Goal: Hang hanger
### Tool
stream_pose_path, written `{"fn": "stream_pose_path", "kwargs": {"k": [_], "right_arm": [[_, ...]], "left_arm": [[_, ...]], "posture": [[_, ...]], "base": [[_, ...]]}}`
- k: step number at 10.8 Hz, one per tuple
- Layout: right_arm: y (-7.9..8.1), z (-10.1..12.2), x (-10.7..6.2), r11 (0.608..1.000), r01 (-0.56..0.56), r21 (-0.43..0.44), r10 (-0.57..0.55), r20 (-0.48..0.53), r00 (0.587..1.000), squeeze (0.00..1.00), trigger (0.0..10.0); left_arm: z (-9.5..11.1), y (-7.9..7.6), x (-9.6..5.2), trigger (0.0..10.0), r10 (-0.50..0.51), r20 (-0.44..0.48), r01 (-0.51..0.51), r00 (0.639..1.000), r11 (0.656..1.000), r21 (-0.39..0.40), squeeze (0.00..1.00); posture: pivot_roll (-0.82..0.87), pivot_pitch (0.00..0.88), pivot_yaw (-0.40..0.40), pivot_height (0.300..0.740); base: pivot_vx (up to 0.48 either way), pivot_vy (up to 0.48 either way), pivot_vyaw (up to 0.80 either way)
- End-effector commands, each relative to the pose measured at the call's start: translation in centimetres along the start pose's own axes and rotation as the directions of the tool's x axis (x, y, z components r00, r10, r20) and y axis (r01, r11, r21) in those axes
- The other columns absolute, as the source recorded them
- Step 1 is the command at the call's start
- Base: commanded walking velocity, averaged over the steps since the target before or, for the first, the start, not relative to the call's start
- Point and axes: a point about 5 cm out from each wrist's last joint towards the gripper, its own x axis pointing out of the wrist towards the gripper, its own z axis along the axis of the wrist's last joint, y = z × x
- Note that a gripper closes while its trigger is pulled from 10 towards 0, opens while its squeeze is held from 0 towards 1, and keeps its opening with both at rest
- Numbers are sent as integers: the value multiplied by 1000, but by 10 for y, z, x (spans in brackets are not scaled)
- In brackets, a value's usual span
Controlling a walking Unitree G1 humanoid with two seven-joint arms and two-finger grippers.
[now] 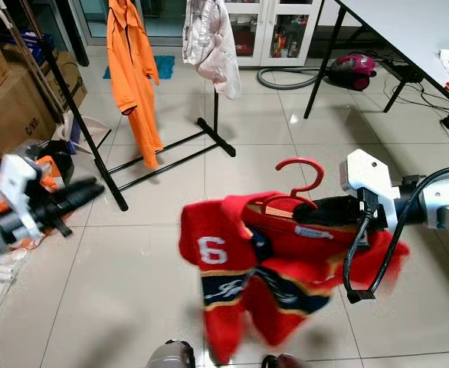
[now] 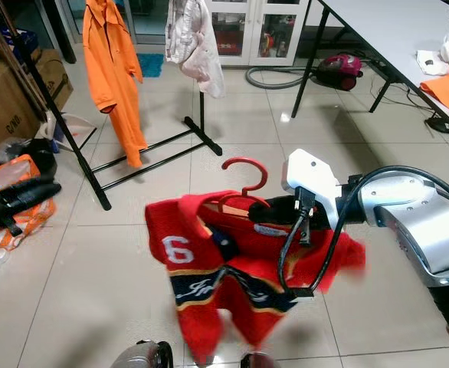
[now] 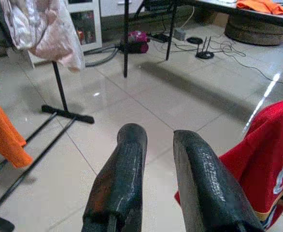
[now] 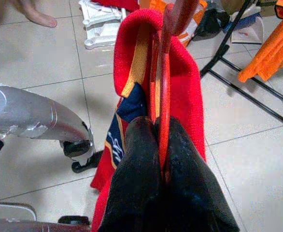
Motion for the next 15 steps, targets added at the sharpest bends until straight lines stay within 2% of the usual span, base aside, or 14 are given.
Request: {"fn": "stream_pose_path", "kwargs": {"k": [1, 2, 3, 4, 5, 6, 8, 9, 10, 11, 12, 13, 14, 15], "right_arm": [[-3, 10, -7, 999, 25, -44, -24, 20, 1000, 0, 10000], [-3, 11, -5, 999, 17, -50, -16, 18, 1000, 0, 10000], [-4, 12, -2, 998, 10, -60, -9, 16, 1000, 0, 10000], [-3, 15, 4, 997, -10, -78, 11, 14, 1000, 0, 10000], [0, 19, 12, 995, -30, -95, 32, 19, 999, 0, 10000], [3, 22, 19, 993, -43, -109, 46, 28, 999, 0, 10000], [9, 26, 27, 990, -70, -126, 75, 36, 997, 0, 10000], [11, 27, 28, 989, -77, -129, 82, 37, 996, 0, 10000], [12, 27, 28, 988, -79, -130, 84, 35, 996, 0, 10000], [12, 26, 29, 988, -75, -133, 79, 29, 996, 0, 10000], [12, 27, 29, 989, -69, -133, 74, 29, 997, 0, 10000], [12, 27, 29, 989, -67, -134, 71, 28, 997, 0, 10000], [11, 27, 30, 989, -61, -134, 65, 26, 998, 0, 10000], [11, 27, 31, 989, -60, -135, 64, 24, 998, 0, 10000]], "left_arm": [[23, 2, 2, 10000, -9, 53, 6, 999, 998, 56, 1000], [57, -16, 27, 10000, -134, 134, 120, 982, 987, 104, 1000], [71, -35, 47, 10000, -261, 157, 248, 952, 964, 98, 1000], [84, -64, 75, 10000, -426, 160, 420, 891, 905, 72, 1000], [94, -87, 97, 10000, -529, 158, 527, 834, 848, 55, 910], [103, -105, 114, 10000, -610, 172, 614, 774, 788, 31, 0], [109, -127, 130, 10000, -713, 136, 718, 688, 696, 15, 0], [110, -134, 131, 10000, -765, 122, 773, 632, 634, -27, 188], [110, -135, 131, 10000, -777, 112, 783, 620, 621, -33, 1000], [102, -135, 131, 10000, -786, 36, 787, 617, 617, -22, 1000], [99, -135, 130, 10000, -791, 14, 791, 612, 611, -18, 620], [97, -136, 128, 10000, -802, 5, 802, 597, 597, -20, 0], [93, -136, 131, 10000, -764, -8, 764, 645, 645, 32, 0], [93, -134, 133, 10000, -744, 1, 743, 669, 668, 40, 0]], "posture": [[-60, 96, 9, 740], [-43, 92, -1, 740], [-40, 93, 0, 740], [-41, 91, 3, 740], [-43, 90, 11, 740], [-45, 90, 16, 740], [-52, 96, 27, 740], [-55, 100, 36, 740], [-55, 100, 36, 740], [-56, 102, 43, 740], [-57, 104, 47, 740], [-57, 104, 47, 740], [-56, 105, 43, 740], [-56, 105, 43, 740]], "base": [[0, 0, 0], [0, 0, 0], [0, 0, 0], [0, 0, 0], [0, 0, 0], [0, 0, 0], [0, 0, 0], [0, 0, 0], [0, 0, 0], [0, 0, 0], [0, 0, 0], [0, 0, 0], [0, 0, 0], [0, 0, 0]]}}
